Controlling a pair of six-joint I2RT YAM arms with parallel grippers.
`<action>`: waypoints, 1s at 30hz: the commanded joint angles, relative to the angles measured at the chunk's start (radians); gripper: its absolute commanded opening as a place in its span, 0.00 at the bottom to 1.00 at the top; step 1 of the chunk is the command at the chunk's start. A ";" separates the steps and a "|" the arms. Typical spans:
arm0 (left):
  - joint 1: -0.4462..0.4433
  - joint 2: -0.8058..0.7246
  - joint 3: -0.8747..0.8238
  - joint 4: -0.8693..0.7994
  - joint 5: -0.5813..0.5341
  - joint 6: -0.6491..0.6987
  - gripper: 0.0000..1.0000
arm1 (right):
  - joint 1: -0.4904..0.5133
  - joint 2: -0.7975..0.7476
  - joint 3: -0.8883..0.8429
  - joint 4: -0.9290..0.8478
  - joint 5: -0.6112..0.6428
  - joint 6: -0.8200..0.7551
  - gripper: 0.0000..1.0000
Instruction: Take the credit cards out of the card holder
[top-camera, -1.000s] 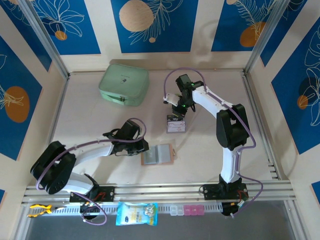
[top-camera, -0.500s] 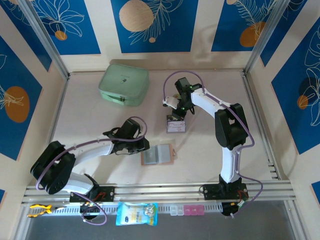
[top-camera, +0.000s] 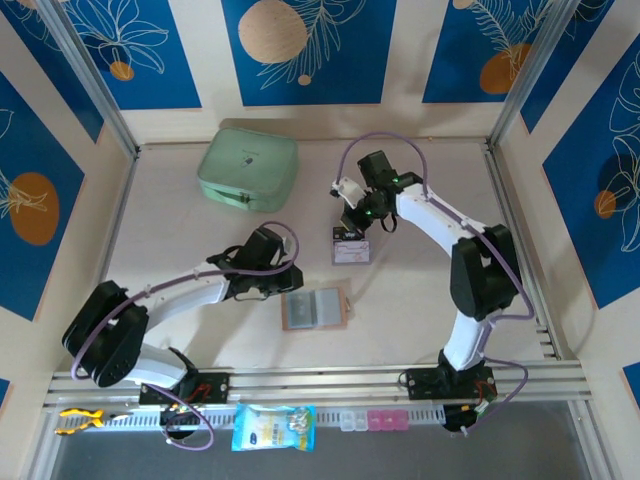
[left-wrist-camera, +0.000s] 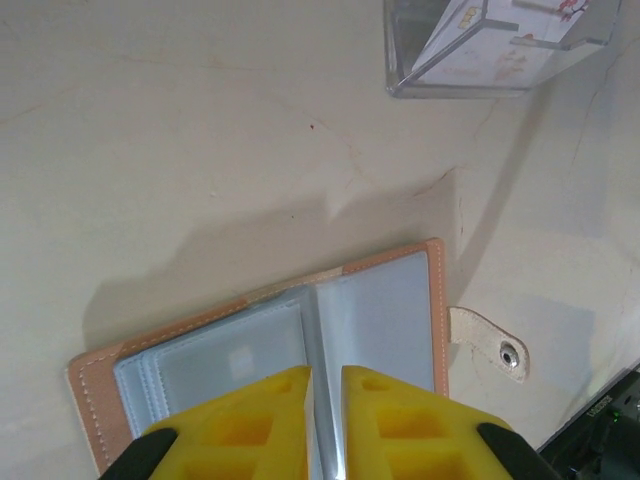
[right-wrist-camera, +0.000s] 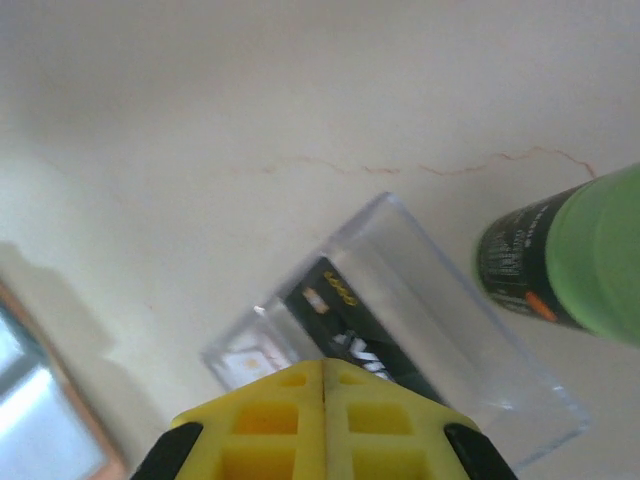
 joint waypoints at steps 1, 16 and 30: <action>0.012 -0.036 -0.015 -0.023 -0.018 0.032 0.15 | 0.027 -0.088 -0.092 0.084 -0.104 0.278 0.06; 0.009 -0.045 -0.066 -0.087 -0.043 -0.022 0.11 | 0.256 -0.216 -0.363 0.286 -0.144 1.002 0.06; 0.001 -0.071 -0.143 -0.098 -0.044 -0.086 0.05 | 0.335 -0.139 -0.452 0.300 -0.248 1.152 0.18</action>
